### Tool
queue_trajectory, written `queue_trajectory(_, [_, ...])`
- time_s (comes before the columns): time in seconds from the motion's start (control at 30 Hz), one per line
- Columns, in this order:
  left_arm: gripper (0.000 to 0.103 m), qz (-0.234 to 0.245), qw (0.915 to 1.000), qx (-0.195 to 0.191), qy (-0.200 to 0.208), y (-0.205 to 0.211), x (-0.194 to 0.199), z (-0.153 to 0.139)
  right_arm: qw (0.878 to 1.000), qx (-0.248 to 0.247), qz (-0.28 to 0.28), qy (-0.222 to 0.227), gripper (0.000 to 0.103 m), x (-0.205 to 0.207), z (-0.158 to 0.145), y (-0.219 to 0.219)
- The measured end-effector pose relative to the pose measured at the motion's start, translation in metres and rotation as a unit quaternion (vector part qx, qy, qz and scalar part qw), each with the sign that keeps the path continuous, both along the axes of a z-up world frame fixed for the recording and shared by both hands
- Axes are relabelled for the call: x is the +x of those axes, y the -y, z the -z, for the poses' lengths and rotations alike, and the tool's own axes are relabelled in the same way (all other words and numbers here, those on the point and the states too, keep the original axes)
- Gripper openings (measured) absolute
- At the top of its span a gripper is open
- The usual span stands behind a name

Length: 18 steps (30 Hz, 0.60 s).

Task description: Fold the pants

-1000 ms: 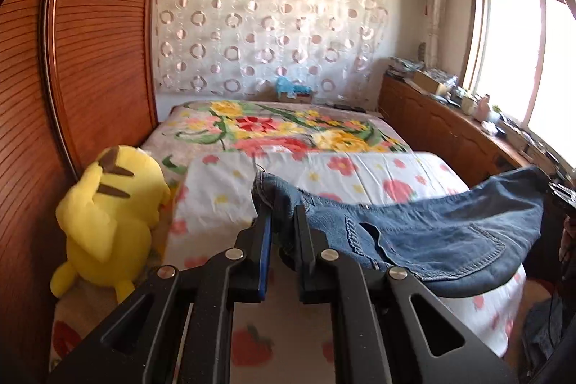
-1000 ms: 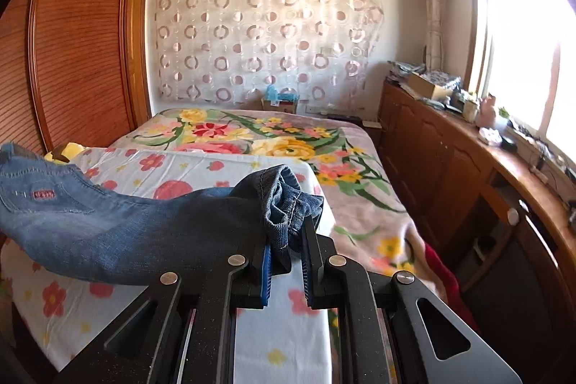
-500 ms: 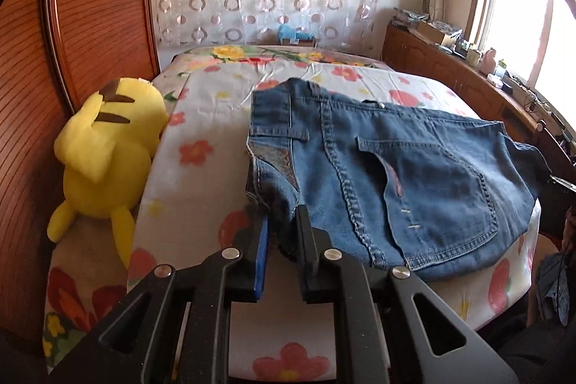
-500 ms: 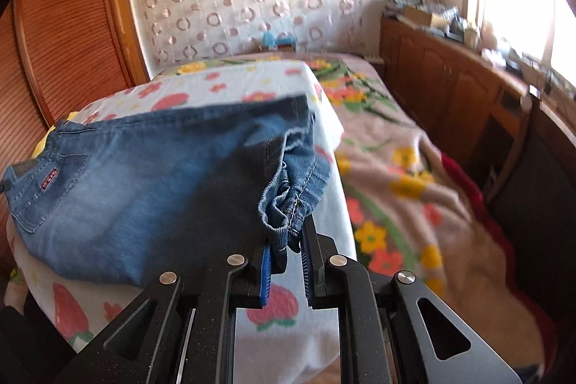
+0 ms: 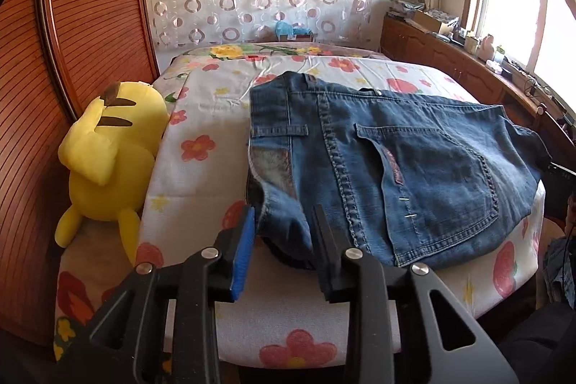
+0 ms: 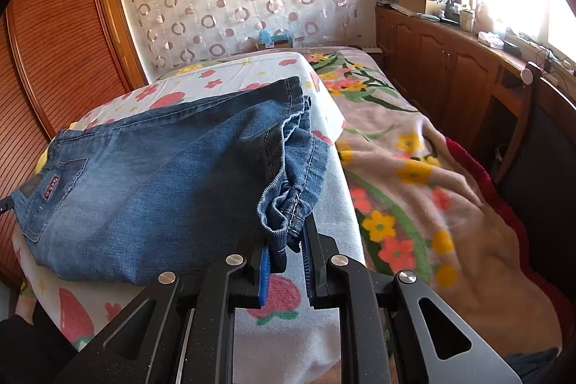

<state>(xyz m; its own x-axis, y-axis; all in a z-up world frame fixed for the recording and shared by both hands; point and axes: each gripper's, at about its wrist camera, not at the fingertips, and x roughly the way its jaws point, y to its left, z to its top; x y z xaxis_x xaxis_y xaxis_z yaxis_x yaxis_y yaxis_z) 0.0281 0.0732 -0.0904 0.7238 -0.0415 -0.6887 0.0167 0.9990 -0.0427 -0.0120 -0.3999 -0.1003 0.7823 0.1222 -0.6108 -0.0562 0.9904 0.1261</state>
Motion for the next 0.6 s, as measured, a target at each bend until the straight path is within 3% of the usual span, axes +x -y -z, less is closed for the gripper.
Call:
queue_trajectory(0.07, [0.048,0.007,0.9999,-0.005,0.008,0.003,-0.001,-0.003,1.0,0.0,0.001,-0.002,0.015,0.0,0.001,0.001])
queue_trajectory(0.13, [0.067,0.018,0.9998,-0.01,0.007,0.008,0.003,-0.005,1.0,0.001,0.001,-0.003,0.015,-0.001,0.001,0.002])
queue_trajectory(0.2, [0.077,0.033,0.9993,-0.011,0.012,0.018,0.007,-0.006,1.0,0.001,0.002,-0.004,0.015,-0.001,0.001,0.003])
queue_trajectory(0.3, [0.078,0.056,0.9983,-0.014,0.013,0.034,0.017,-0.006,1.0,0.003,0.001,-0.002,0.015,-0.003,-0.001,0.004])
queue_trajectory(0.6, [0.078,0.109,0.994,-0.01,-0.01,0.084,0.054,0.011,1.0,-0.001,0.003,0.007,0.029,-0.011,-0.008,0.004])
